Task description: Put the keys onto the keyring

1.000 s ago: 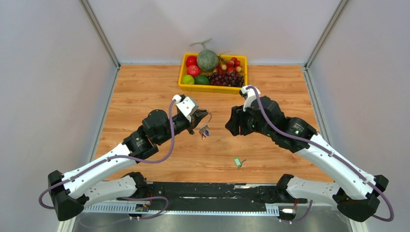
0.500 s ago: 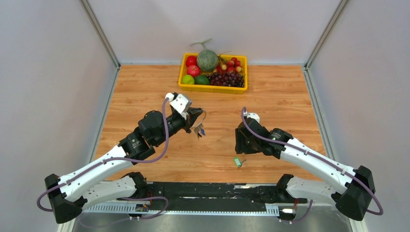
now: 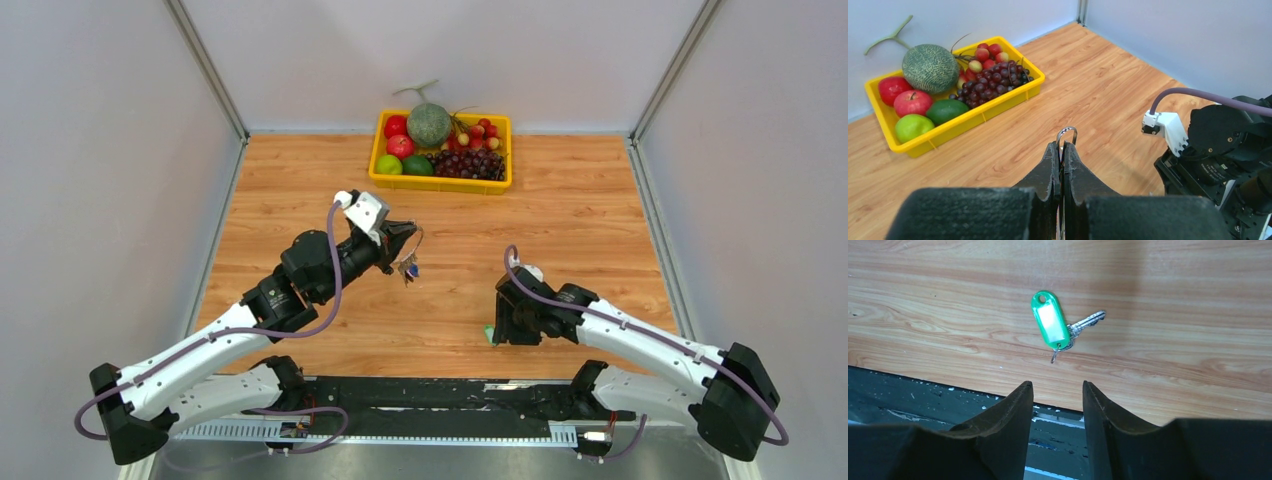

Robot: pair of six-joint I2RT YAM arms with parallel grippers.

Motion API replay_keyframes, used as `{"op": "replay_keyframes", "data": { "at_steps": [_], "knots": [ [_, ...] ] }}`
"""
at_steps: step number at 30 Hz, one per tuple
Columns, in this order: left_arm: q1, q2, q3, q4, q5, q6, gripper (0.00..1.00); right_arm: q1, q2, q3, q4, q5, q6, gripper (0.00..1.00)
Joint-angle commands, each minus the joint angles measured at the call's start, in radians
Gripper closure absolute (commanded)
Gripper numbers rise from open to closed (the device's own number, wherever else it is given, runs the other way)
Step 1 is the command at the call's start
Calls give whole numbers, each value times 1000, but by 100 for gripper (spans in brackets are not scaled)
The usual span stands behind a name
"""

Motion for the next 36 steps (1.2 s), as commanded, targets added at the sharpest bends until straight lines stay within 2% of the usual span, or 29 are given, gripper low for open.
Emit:
{"op": "replay_keyframes", "data": {
  "at_steps": [1,20,36],
  "knots": [
    [0,-26,-2,33,-7,-20,100,5,-29,-32,69,-53,79,57],
    [1,-44,-15,30,-7,-49,100,79,31,-120,199,1,247,63],
    [1,-42,-20,36,-6,-50,100,84,84,-112,223,51,269,75]
  ]
}}
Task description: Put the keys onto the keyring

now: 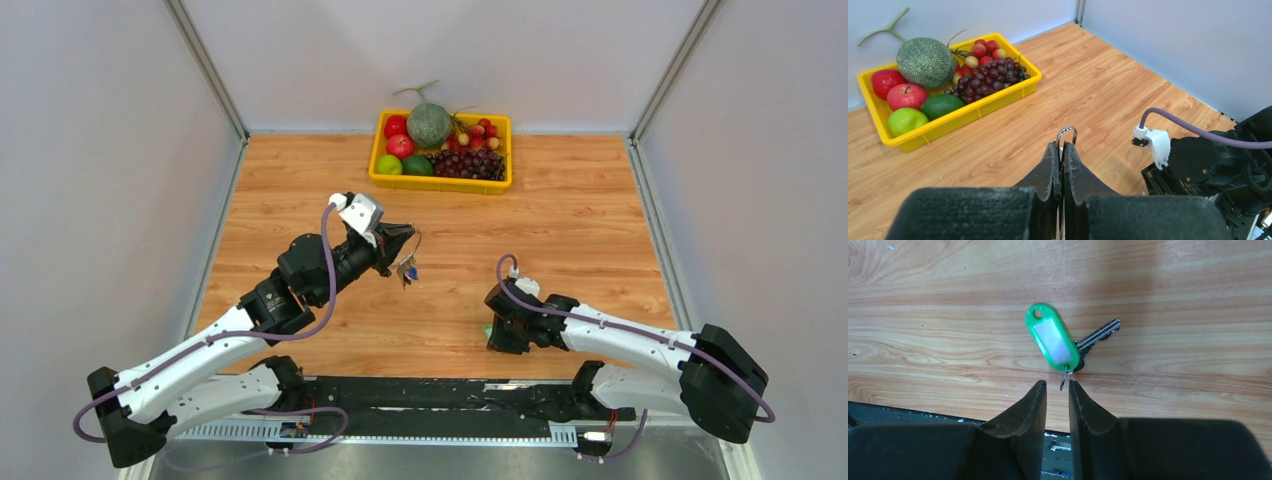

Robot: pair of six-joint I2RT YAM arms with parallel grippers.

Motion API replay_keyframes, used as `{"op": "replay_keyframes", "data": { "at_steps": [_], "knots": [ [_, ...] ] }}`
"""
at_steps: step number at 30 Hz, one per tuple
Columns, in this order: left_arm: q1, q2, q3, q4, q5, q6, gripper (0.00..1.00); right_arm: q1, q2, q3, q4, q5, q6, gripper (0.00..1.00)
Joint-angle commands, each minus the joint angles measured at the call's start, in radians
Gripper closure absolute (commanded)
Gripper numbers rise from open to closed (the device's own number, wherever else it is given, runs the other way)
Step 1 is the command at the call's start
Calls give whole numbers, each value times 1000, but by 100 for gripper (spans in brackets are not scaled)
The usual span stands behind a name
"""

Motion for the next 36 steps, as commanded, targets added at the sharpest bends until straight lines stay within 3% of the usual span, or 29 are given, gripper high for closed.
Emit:
{"op": "replay_keyframes", "data": {
  "at_steps": [1,9,19,24,36],
  "knots": [
    [0,-14,1,34,-4,-11,100,5,6,8,34,23,21,77],
    [0,-12,-1,38,-1,-9,100,5,5,0,36,35,23,100],
    [1,-13,1,40,9,-6,100,6,-65,17,14,56,-51,100],
    [1,-21,4,41,26,0,100,6,-132,122,-16,39,-215,100],
    [1,-39,16,51,170,33,100,5,-142,416,-32,-353,-656,100]
  ]
}}
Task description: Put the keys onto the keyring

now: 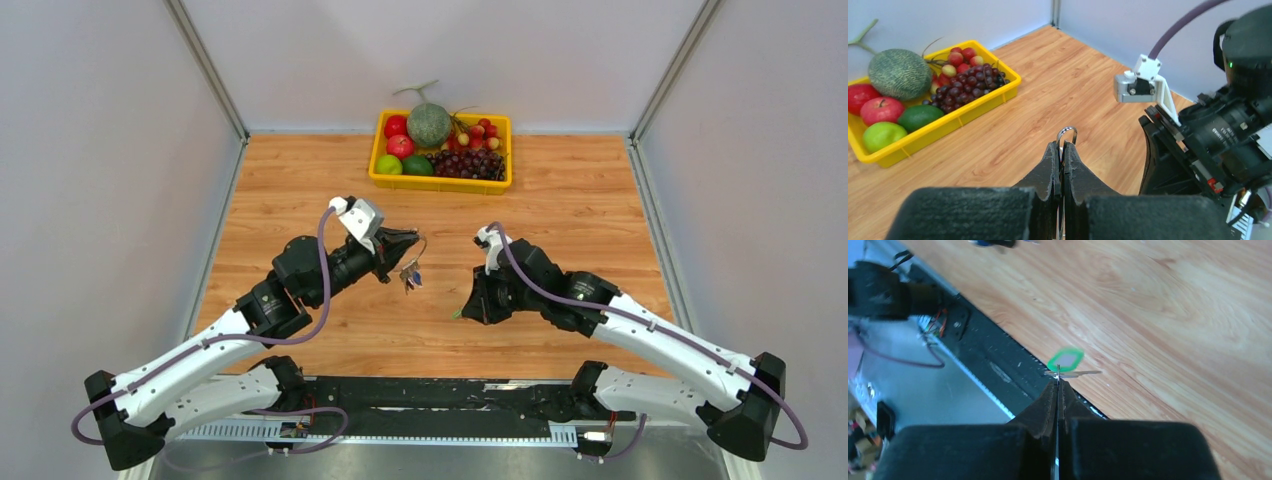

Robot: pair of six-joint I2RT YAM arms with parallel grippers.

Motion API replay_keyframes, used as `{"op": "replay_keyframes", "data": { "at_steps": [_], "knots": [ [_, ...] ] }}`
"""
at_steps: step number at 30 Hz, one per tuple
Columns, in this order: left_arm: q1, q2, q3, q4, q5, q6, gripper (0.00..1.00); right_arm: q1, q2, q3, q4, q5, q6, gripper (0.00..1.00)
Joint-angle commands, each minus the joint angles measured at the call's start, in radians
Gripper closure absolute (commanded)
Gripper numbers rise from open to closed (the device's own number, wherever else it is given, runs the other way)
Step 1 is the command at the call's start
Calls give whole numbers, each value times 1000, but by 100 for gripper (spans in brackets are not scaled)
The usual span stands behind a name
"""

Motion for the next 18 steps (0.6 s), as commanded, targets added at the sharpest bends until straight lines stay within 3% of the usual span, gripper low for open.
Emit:
{"op": "replay_keyframes", "data": {
  "at_steps": [1,9,18],
  "knots": [
    [1,-19,22,52,96,27,100,6,-9,107,13,-217,-226,100],
    [0,-62,-2,100,230,45,100,1,-1,231,55,-431,-321,100],
    [1,-110,-39,168,359,44,100,-30,25,277,201,-607,-235,100]
  ]
}}
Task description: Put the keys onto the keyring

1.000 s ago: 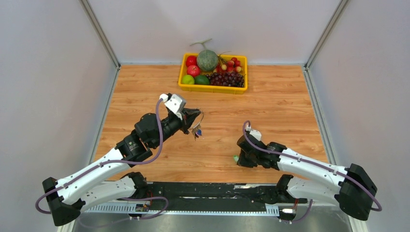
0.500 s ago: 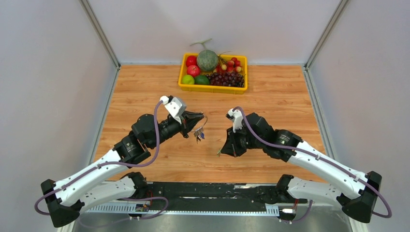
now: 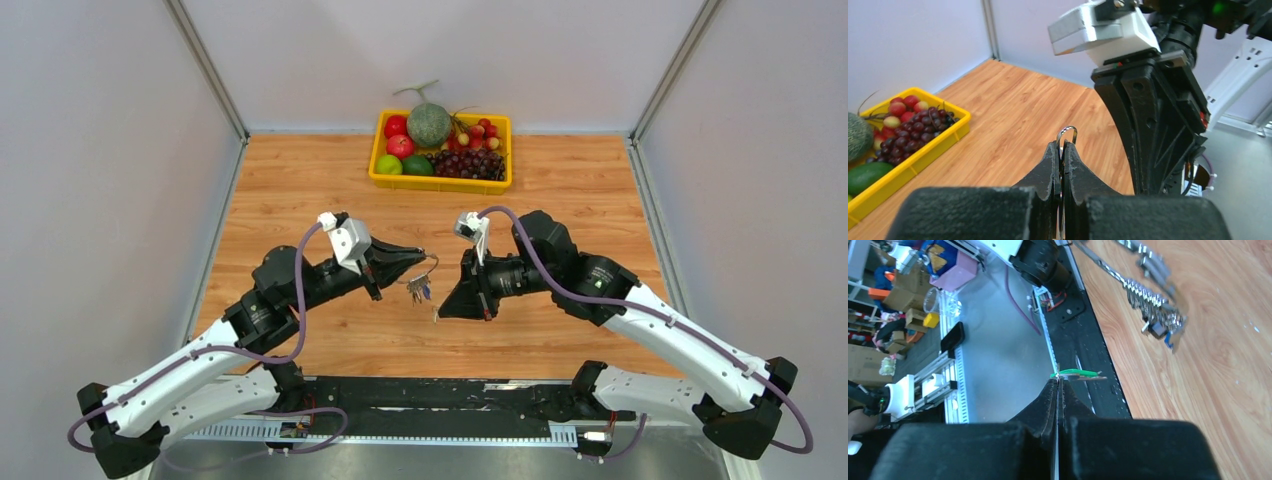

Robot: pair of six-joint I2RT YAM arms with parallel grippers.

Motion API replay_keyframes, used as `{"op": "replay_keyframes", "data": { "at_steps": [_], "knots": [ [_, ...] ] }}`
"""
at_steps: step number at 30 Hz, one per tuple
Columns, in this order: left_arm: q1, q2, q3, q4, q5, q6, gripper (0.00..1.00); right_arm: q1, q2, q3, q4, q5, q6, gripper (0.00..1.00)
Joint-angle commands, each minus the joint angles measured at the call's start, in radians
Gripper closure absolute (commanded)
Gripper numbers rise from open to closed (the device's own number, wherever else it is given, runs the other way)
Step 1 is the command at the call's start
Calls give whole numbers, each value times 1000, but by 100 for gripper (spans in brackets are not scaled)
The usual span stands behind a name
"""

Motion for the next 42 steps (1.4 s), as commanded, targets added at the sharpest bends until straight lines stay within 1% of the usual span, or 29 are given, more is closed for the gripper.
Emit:
{"op": "replay_keyframes", "data": {
  "at_steps": [1,4,11,17,42],
  "knots": [
    [1,-37,-14,105,97,20,100,-12,0,34,161,-136,55,100],
    [1,-42,-16,114,135,20,100,-16,-4,36,239,-177,97,100],
    [1,-49,-23,147,243,14,100,-19,-5,41,361,-222,175,100],
    [1,-59,-26,163,298,10,100,-19,-9,40,432,-265,212,100],
    [0,-86,-51,244,470,-10,100,-22,-32,36,484,-243,275,100]
  ]
}}
